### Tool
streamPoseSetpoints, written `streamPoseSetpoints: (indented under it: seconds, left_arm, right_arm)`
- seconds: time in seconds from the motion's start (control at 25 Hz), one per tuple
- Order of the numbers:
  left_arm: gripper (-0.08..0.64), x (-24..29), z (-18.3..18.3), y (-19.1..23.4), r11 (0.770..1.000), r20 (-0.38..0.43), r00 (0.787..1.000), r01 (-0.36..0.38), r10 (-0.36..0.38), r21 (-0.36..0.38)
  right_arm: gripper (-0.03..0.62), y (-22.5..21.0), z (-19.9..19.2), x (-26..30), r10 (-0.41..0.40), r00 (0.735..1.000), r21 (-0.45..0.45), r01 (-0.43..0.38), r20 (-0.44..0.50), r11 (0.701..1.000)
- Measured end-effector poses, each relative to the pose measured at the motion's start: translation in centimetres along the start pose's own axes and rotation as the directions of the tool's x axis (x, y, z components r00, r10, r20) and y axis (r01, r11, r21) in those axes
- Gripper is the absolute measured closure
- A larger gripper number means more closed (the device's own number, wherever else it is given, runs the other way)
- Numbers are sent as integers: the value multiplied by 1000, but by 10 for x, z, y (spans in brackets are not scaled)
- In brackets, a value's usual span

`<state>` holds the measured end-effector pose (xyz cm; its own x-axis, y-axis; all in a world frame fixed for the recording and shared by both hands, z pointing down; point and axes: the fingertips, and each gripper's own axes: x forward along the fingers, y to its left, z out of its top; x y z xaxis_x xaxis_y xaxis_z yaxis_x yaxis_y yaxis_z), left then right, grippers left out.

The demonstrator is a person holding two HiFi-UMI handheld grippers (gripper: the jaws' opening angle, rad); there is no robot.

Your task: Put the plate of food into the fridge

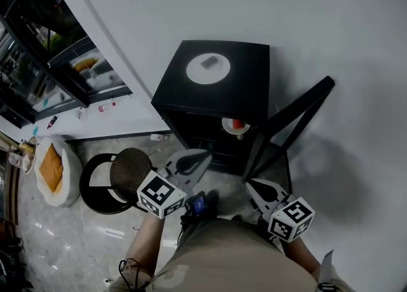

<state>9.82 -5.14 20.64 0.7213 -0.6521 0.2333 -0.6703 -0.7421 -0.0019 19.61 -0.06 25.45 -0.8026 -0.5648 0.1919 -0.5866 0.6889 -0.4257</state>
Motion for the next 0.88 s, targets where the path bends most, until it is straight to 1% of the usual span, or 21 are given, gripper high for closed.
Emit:
streamPoseSetpoints:
  seconds: [0.16,0.32,0.48,0.56,0.64,0.72,0.8,0.88]
  left_arm:
    - [549,4,2,35,1000,28,1000,0,-1,12]
    - [549,8,10,72,999,67,998,4,-7,37]
    - [549,15,22,106,997,101,995,15,-22,70]
    - [549,15,35,116,991,115,992,28,-43,127]
    - [549,14,43,126,979,105,993,40,-61,200]
    - [549,13,49,138,968,92,993,53,-78,244]
    - [549,14,53,150,958,70,993,76,-99,278]
    - [549,18,53,162,939,19,992,108,-121,328]
  right_arm:
    - [569,-3,7,19,-25,1000,-30,25,-16,999]
    - [569,2,12,49,-24,998,-74,19,-60,997]
    - [569,7,19,80,-29,995,-91,21,-92,996]
    - [569,9,24,94,-35,994,-103,24,-101,994]
    - [569,10,29,106,-43,993,-117,30,-109,993]
    - [569,11,32,116,-55,992,-126,41,-115,991]
    - [569,9,35,125,-73,991,-133,58,-116,989]
    - [569,6,39,135,-93,990,-139,77,-109,987]
